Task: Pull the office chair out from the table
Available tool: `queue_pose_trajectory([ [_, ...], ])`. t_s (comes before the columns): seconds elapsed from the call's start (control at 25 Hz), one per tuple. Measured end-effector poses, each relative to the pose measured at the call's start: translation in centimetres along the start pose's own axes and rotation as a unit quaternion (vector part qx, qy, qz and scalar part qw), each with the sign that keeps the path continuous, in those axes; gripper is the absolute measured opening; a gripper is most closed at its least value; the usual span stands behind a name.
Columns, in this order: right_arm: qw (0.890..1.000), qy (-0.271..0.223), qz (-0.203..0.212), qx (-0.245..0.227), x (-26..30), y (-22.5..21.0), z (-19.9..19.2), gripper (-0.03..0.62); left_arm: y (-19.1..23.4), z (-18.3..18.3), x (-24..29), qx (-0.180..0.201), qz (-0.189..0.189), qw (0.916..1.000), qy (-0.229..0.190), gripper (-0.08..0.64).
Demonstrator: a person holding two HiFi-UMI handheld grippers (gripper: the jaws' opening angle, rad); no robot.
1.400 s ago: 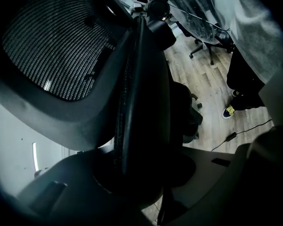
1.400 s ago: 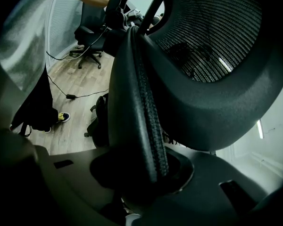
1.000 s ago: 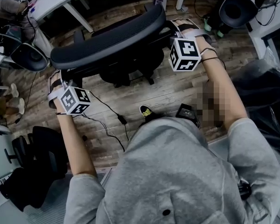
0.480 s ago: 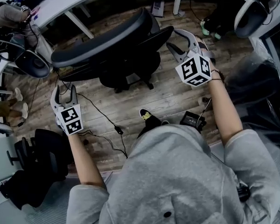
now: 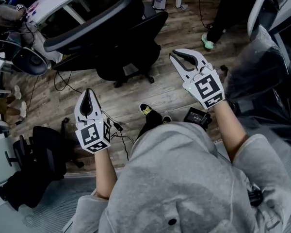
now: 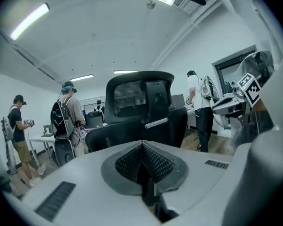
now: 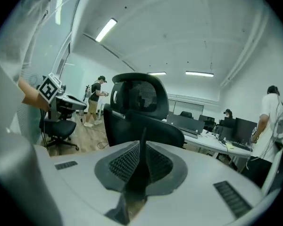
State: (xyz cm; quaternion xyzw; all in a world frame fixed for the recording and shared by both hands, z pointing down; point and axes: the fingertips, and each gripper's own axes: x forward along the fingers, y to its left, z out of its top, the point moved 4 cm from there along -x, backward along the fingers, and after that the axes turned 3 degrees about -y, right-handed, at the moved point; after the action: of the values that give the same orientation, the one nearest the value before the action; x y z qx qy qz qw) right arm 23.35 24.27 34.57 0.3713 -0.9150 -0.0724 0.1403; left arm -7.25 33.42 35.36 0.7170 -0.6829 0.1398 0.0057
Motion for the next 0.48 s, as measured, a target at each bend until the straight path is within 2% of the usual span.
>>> queue_pose_trajectory([
  [0.16, 0.999, -0.015, -0.006, 0.046, -2.7, 1.4, 0.3, 0.057, -3.5, 0.5, -1.5, -0.022, -0.027, 0.9993, -0.012, 0.012],
  [0.28, 0.997, -0.018, -0.015, 0.067, -4.4, 2.0, -0.1, 0.057, -5.6, 0.7, -2.2, -0.023, -0.042, 0.9987, -0.013, 0.012],
  [0.4, 0.995, -0.019, -0.018, 0.095, -5.8, 2.3, -0.6, 0.057, -7.6, 0.7, -3.1, -0.025, -0.077, 0.9966, -0.015, 0.012],
  [0.48, 0.994, -0.018, -0.019, 0.103, -6.4, 2.3, -1.0, 0.057, -8.5, 0.8, -3.7, -0.017, -0.083, 0.9963, -0.013, 0.012],
])
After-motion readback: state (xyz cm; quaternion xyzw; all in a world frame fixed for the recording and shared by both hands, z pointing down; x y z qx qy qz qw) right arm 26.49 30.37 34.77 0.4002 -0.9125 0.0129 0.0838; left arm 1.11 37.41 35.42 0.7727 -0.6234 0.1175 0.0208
